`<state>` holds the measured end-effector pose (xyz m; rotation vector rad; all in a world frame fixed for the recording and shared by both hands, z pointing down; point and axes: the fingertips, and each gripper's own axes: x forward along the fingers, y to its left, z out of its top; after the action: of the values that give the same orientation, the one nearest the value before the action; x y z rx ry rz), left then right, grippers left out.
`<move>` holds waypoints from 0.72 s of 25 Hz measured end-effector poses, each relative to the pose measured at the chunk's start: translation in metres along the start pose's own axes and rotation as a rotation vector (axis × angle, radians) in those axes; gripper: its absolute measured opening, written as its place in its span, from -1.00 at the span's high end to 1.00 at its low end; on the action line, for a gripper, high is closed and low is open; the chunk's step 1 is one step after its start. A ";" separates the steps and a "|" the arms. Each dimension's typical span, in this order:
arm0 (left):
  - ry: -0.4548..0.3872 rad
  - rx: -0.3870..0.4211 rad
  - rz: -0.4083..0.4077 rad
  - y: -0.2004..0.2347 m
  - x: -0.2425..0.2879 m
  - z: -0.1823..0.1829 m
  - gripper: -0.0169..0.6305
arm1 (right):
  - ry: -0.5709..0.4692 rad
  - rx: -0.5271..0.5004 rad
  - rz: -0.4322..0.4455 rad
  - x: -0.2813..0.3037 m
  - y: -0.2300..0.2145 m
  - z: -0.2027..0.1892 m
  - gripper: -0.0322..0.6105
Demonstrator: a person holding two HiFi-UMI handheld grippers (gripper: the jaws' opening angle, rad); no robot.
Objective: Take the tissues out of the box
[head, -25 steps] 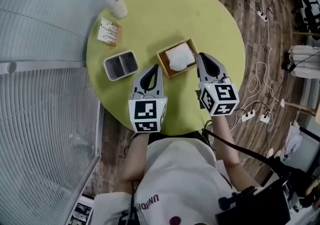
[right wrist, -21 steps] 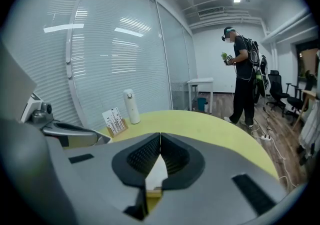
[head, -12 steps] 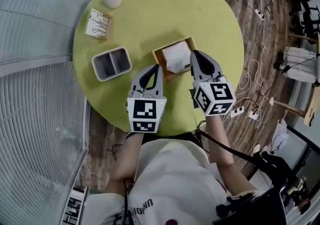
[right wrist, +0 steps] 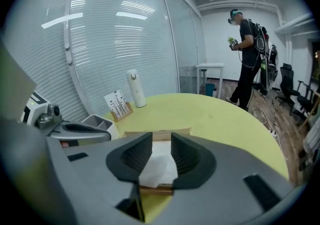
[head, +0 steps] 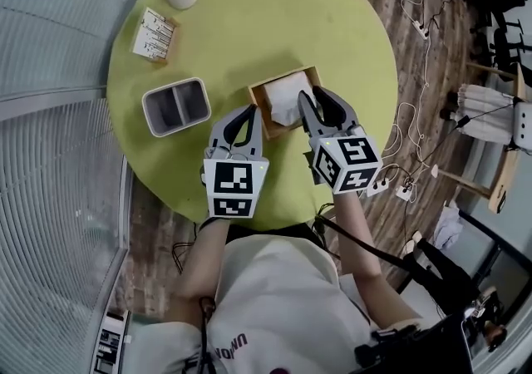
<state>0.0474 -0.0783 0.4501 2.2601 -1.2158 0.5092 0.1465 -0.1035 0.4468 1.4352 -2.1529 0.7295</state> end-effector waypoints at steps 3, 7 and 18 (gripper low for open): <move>-0.001 0.002 -0.001 -0.003 -0.002 0.001 0.92 | 0.032 -0.014 0.002 -0.001 0.001 -0.002 0.47; 0.001 -0.005 0.001 -0.005 -0.003 -0.003 0.92 | 0.067 -0.026 0.008 -0.001 0.002 -0.008 0.36; -0.017 -0.038 0.004 0.002 -0.001 -0.002 0.92 | 0.182 -0.072 0.020 0.018 0.006 -0.016 0.14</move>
<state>0.0447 -0.0778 0.4519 2.2351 -1.2280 0.4652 0.1356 -0.1039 0.4694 1.2620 -2.0354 0.7510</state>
